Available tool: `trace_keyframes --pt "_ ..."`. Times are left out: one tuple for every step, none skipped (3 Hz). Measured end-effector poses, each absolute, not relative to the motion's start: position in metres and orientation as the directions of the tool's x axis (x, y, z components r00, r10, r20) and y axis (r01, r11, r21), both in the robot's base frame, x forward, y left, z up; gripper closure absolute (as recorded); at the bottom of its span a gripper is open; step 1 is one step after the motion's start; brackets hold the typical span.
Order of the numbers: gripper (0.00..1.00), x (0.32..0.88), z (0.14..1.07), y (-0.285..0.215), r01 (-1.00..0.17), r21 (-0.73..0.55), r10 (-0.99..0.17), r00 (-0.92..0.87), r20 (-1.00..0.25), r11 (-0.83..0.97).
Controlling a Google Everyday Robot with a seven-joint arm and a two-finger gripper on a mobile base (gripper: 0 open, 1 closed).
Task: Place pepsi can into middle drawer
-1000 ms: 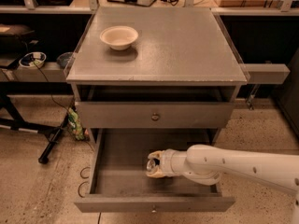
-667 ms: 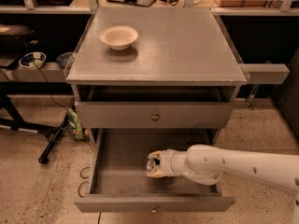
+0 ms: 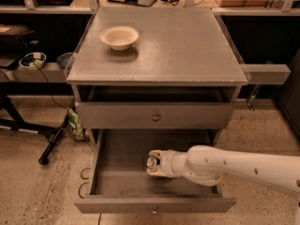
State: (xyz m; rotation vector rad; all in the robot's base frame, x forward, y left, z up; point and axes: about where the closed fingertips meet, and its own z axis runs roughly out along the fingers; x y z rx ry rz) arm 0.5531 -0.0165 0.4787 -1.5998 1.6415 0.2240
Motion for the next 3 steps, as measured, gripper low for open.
trace_keyframes --pt "0.06 0.5532 0.4836 -0.0158 -0.893 -0.411 -0.751 0.144 -0.645 0.182" --pt "0.00 0.5539 0.4916 -0.0161 -0.891 -0.416 -0.740 0.155 -0.654 0.181" --pt "0.00 0.5539 0.4916 -0.0161 -0.891 -0.416 -0.740 0.155 -0.654 0.181"
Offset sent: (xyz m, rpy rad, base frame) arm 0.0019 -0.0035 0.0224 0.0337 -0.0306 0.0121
